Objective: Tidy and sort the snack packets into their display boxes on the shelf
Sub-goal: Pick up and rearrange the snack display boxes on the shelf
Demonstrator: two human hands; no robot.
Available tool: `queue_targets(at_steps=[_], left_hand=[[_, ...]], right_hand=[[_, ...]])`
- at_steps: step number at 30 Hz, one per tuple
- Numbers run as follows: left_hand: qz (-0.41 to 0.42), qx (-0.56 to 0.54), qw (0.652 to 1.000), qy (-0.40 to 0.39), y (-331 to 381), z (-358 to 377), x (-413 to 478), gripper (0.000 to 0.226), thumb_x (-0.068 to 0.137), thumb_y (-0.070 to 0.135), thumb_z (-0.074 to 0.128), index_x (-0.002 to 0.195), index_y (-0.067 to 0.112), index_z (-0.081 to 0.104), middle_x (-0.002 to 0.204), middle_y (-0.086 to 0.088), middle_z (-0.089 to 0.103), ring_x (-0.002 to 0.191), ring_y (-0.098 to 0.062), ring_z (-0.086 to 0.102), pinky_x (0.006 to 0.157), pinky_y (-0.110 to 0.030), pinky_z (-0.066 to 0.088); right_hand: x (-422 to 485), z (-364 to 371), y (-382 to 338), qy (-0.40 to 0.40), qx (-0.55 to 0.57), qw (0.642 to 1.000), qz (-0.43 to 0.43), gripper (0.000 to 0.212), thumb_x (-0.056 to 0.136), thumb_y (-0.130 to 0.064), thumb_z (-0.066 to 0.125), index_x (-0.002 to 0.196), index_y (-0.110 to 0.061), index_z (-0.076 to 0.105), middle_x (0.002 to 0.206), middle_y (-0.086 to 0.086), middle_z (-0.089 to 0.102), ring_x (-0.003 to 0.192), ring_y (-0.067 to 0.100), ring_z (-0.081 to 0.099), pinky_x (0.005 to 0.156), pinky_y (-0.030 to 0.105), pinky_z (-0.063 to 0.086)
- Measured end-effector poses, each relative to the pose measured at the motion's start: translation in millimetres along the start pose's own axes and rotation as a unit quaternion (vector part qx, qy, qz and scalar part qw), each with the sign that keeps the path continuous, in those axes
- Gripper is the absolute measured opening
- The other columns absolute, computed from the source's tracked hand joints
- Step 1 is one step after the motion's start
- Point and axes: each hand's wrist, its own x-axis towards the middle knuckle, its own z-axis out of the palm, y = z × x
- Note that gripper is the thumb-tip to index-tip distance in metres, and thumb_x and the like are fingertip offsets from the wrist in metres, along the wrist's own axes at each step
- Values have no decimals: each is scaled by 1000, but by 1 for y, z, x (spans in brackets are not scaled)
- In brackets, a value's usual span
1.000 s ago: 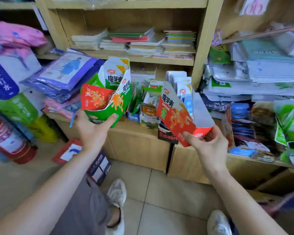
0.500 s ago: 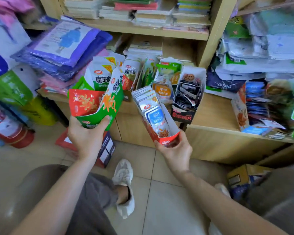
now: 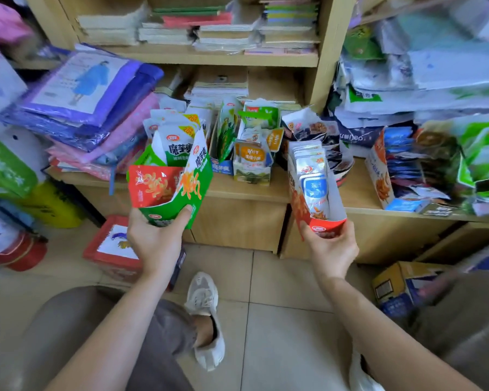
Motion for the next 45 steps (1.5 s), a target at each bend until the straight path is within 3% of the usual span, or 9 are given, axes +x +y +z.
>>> queue_targets(at_steps=[10, 15, 18, 21, 27, 33, 37, 39, 45], left_hand=[[-6, 50, 999, -6, 0, 34, -4, 53, 58, 30, 95, 94, 24, 57, 84, 18, 66, 82, -15, 69, 75, -36, 57], [-20, 53, 998, -16, 3, 57, -2, 54, 56, 36, 94, 93, 25, 56, 84, 19, 64, 82, -17, 68, 75, -44, 58], [-9, 51, 998, -25, 6, 71, -9, 55, 53, 43, 90, 90, 24, 55, 79, 20, 61, 79, -22, 67, 73, -41, 56], [0, 54, 998, -31, 5, 79, -16, 53, 54, 44, 87, 90, 24, 54, 80, 21, 59, 78, -19, 64, 74, -44, 56], [-7, 62, 996, -63, -3, 85, -27, 55, 54, 49, 88, 95, 26, 59, 86, 13, 68, 84, -18, 69, 75, -45, 58], [-22, 32, 991, -126, 19, 105, -55, 49, 64, 11, 94, 95, 11, 57, 79, 17, 61, 69, 19, 59, 59, -4, 41], [-9, 13, 994, -112, 30, 102, -55, 48, 65, 9, 93, 94, 12, 56, 78, 19, 58, 69, 24, 55, 58, 0, 39], [4, 4, 996, -87, 29, 93, -46, 50, 63, 12, 95, 96, 14, 57, 81, 19, 60, 72, 19, 59, 61, -2, 41], [11, 0, 1000, -17, 5, 59, -17, 55, 58, 37, 93, 101, 26, 60, 94, 6, 72, 89, -15, 71, 78, -41, 59]], right_hand=[[11, 18, -1, -27, 25, 999, 0, 49, 59, -32, 93, 95, -22, 61, 83, -13, 69, 77, 7, 68, 74, 30, 57], [24, 37, -15, -24, 42, 999, -9, 50, 63, -32, 92, 101, -23, 61, 86, -16, 68, 77, -6, 64, 65, 4, 45], [38, 40, -21, -9, 34, 999, 7, 50, 62, -37, 91, 100, -21, 61, 86, -9, 69, 75, 4, 64, 59, -1, 37], [51, 37, -24, 27, 34, 999, 10, 47, 65, -36, 89, 97, -23, 58, 81, -14, 64, 75, 9, 62, 61, 3, 38], [62, 21, -18, 60, 58, 996, 17, 49, 62, -38, 90, 97, -32, 56, 80, -23, 62, 75, -8, 61, 81, 31, 57], [43, -7, -16, 49, 72, 996, -16, 42, 61, -35, 92, 83, -40, 56, 75, -29, 65, 73, -7, 64, 77, 32, 58], [36, -20, -19, -10, 89, 996, -30, 45, 60, -33, 93, 90, -38, 61, 87, -18, 72, 82, 0, 69, 77, 34, 60], [32, -21, -22, -60, 102, 993, -28, 46, 61, -28, 94, 94, -34, 62, 89, -15, 74, 84, 3, 71, 75, 32, 60], [13, 2, -23, -182, 100, 977, -49, 52, 63, -14, 94, 106, -23, 66, 92, -12, 75, 80, 3, 69, 67, 21, 55]])
